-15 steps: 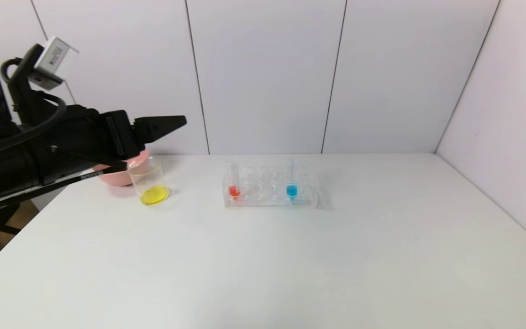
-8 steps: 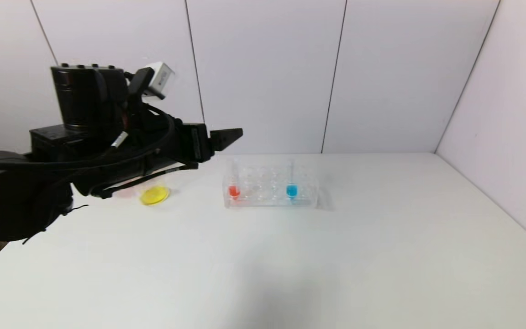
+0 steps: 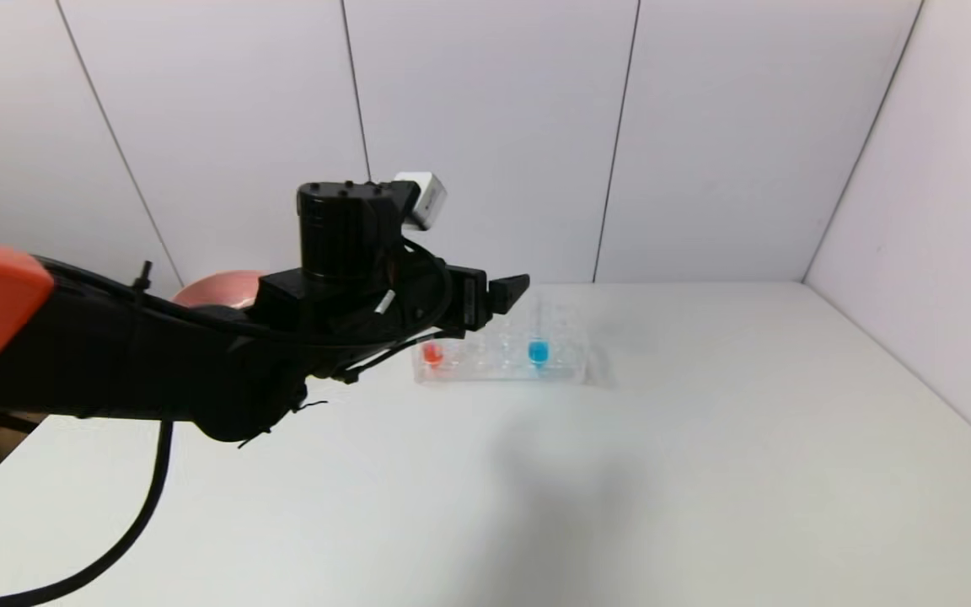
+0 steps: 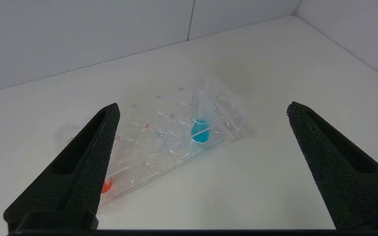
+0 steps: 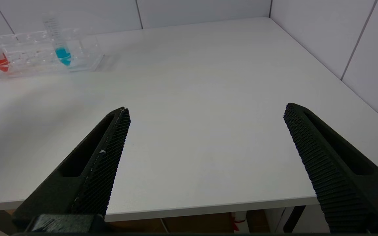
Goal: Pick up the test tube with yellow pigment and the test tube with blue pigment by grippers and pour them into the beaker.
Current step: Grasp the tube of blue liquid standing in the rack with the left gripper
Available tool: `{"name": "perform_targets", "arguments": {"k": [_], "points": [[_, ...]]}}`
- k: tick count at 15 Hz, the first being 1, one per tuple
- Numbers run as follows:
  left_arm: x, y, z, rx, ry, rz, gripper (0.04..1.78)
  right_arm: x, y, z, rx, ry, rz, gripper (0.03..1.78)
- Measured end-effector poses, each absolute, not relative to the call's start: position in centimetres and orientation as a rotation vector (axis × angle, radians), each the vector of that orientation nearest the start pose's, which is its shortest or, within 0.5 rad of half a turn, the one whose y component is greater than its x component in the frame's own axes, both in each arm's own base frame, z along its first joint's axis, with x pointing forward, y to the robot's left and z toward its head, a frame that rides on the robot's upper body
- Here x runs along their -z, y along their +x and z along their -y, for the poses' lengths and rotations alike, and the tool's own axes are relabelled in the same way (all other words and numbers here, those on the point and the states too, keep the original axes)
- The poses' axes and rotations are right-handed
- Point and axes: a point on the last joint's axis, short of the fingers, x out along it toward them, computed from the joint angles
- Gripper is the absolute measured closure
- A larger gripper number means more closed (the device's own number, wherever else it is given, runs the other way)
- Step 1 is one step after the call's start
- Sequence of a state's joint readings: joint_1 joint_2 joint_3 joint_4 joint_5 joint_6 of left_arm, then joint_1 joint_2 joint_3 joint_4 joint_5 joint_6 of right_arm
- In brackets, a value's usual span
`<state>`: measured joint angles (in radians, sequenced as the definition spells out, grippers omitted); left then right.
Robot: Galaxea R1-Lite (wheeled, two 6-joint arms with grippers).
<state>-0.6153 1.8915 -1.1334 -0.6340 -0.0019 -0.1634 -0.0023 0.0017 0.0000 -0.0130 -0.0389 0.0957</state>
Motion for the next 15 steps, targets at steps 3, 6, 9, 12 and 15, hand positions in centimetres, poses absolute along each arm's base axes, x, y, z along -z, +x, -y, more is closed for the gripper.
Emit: {"name": "perform_targets", "arguments": {"k": [3,6,9,12,15], "points": [[-18.8,31.5,23.3,0.620,-0.110,-0.196,0.04,-7.7,-2.3,0.1,0.041,0.096,0.013,0.10],[-17.2,32.4,24.8,0.633,-0.104,-0.213,0.04,-7.7,-2.3,0.1,0.040,0.096,0.014,0.10],[-16.0,33.7,26.0,0.603,-0.101,-0.217,0.04,-7.7,-2.3,0.1,0.041,0.096,0.014,0.10],[-15.4,34.9,26.9,0.593,-0.106,-0.208,0.04,-7.7,-2.3,0.1,0.042,0.096,0.014,0.10],[-14.5,36.0,28.0,0.594,-0.105,-0.202,0.04,-7.7,-2.3,0.1,0.042,0.096,0.014,0.10]]}}
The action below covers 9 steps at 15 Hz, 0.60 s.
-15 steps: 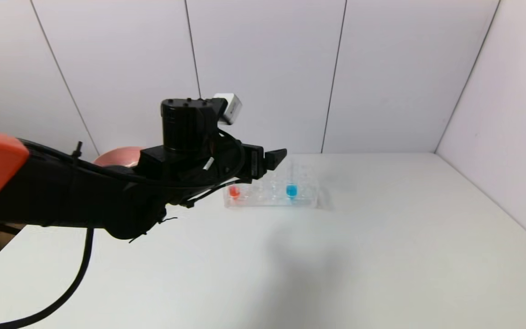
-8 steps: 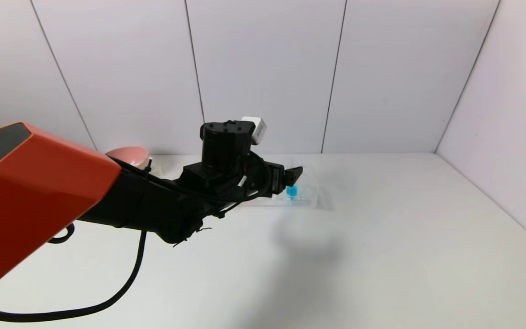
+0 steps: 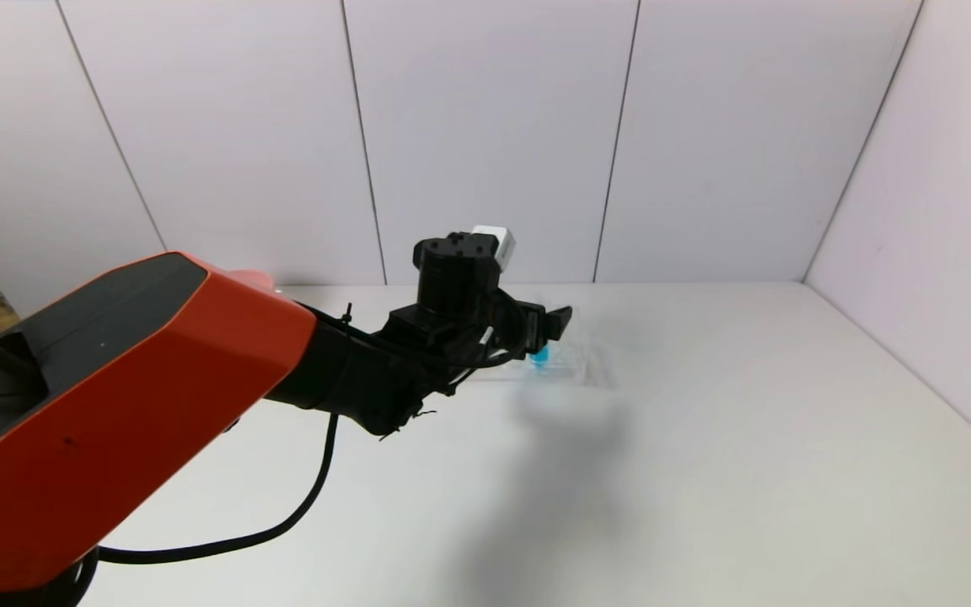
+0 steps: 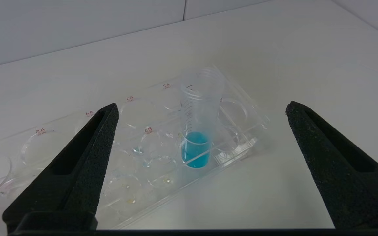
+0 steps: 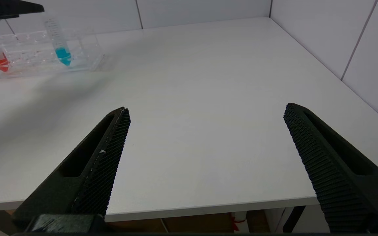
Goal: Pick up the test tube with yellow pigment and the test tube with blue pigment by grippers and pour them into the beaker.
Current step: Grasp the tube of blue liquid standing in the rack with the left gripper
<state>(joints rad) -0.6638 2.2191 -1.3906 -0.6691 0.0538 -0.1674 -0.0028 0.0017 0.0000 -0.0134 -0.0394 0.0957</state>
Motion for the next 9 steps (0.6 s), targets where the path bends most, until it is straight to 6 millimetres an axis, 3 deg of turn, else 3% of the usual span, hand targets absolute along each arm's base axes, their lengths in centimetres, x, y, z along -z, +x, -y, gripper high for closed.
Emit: {"name": "perform_targets", "arguments": {"k": [9], "points": [[-11.9,39.0,30.2,0.509,-0.061,-0.166,0.04,-7.7,-2.3,0.1,0.040,0.096,0.014,0.10]]}}
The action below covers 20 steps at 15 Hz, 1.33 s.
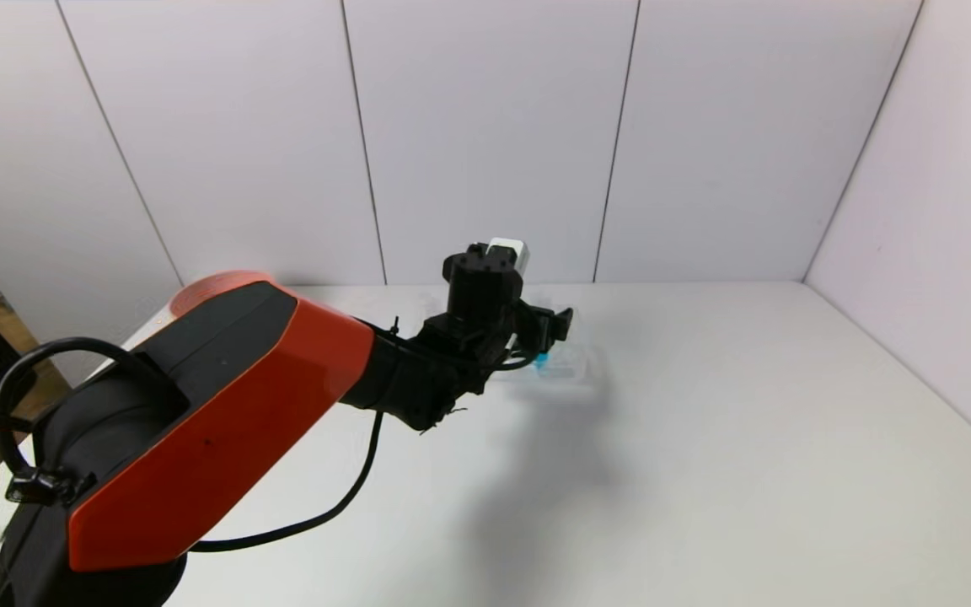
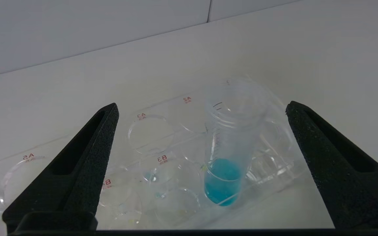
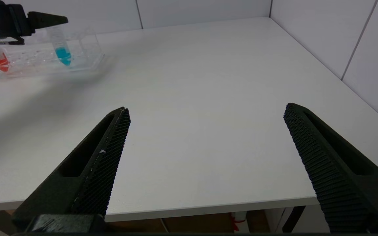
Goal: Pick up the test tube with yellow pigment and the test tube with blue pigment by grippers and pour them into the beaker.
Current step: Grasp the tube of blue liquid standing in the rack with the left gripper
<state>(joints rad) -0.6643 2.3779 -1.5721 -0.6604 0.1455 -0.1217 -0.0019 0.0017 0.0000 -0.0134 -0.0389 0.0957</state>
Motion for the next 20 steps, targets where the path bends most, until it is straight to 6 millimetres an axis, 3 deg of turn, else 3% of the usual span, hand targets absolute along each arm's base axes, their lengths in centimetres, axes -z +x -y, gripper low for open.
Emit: {"name": "perform_targets", "arguments": {"k": [4,6,9,12,14,20], "points": [[-11.03,39.52,30.50,0.499,-0.051,-0.175,0.06,-7.68,-2.27,0.08,0.041,0.096,0.013,0.10],[-10.81,39.58,30.55,0.498,-0.048,-0.183,0.18,-7.68,-2.27,0.08,0.040,0.096,0.013,0.10],[-10.85,39.65,30.61,0.499,-0.049,-0.182,0.56,-7.68,-2.27,0.08,0.041,0.096,0.013,0.10],[-11.02,39.66,30.74,0.504,-0.048,-0.186,1.13,-7.69,-2.27,0.08,0.041,0.096,0.014,0.10],[-11.13,39.66,30.78,0.504,-0.049,-0.186,1.34,-7.69,-2.27,0.08,0.041,0.096,0.014,0.10],[-11.44,39.64,30.72,0.500,-0.046,-0.193,1.36,-7.68,-2.27,0.08,0.041,0.096,0.013,0.10]]}}
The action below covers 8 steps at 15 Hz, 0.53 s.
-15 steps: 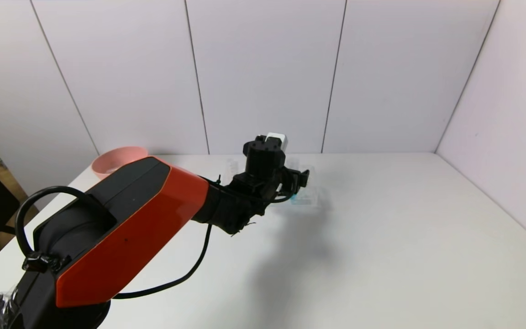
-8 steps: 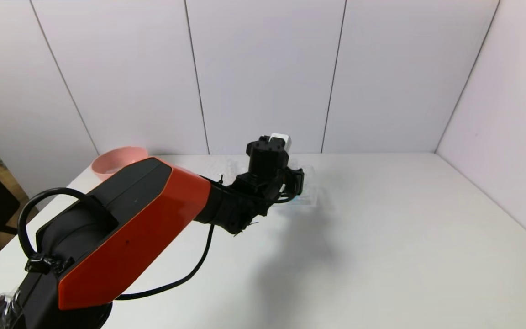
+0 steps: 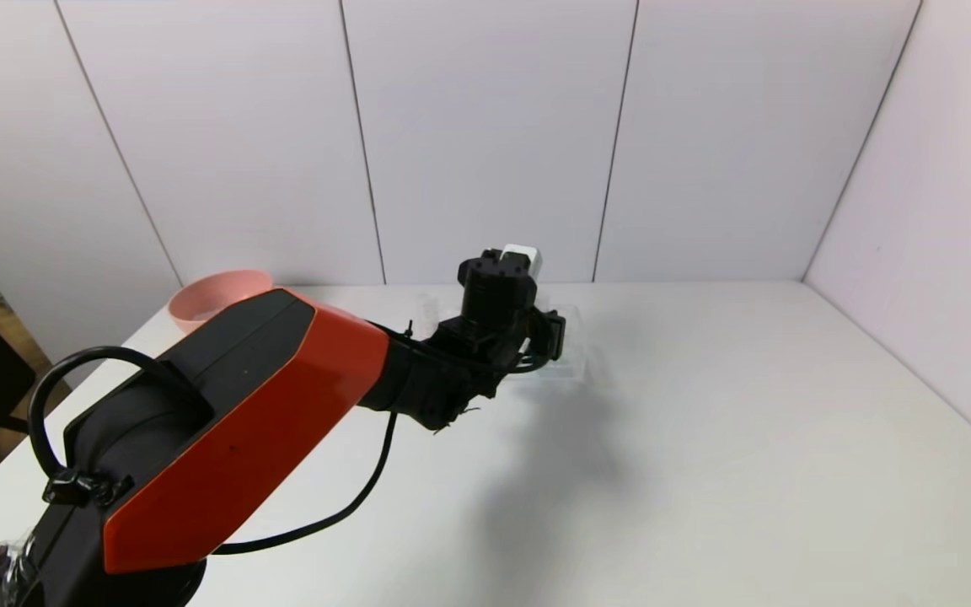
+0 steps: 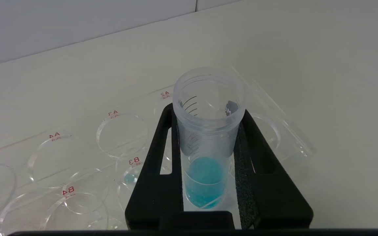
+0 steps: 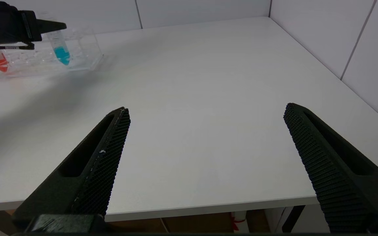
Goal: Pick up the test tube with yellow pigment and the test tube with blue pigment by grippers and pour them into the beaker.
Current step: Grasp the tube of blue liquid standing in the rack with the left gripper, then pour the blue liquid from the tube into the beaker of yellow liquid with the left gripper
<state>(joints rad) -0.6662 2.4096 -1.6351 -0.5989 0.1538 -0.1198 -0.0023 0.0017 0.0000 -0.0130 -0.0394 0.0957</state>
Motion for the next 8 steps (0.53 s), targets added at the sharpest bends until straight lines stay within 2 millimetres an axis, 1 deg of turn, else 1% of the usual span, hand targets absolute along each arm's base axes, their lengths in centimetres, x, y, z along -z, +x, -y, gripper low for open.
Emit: {"name": "perform_targets", "arguments": {"k": [4,8], "points": [[-12.0,39.5,30.6,0.499,-0.045,-0.194,1.36,-7.7,-2.3,0.1,0.041,0.096,0.013,0.10],[-13.3,39.0,30.6,0.502,-0.047,-0.191,1.36,-7.7,-2.3,0.1,0.041,0.096,0.014,0.10]]}}
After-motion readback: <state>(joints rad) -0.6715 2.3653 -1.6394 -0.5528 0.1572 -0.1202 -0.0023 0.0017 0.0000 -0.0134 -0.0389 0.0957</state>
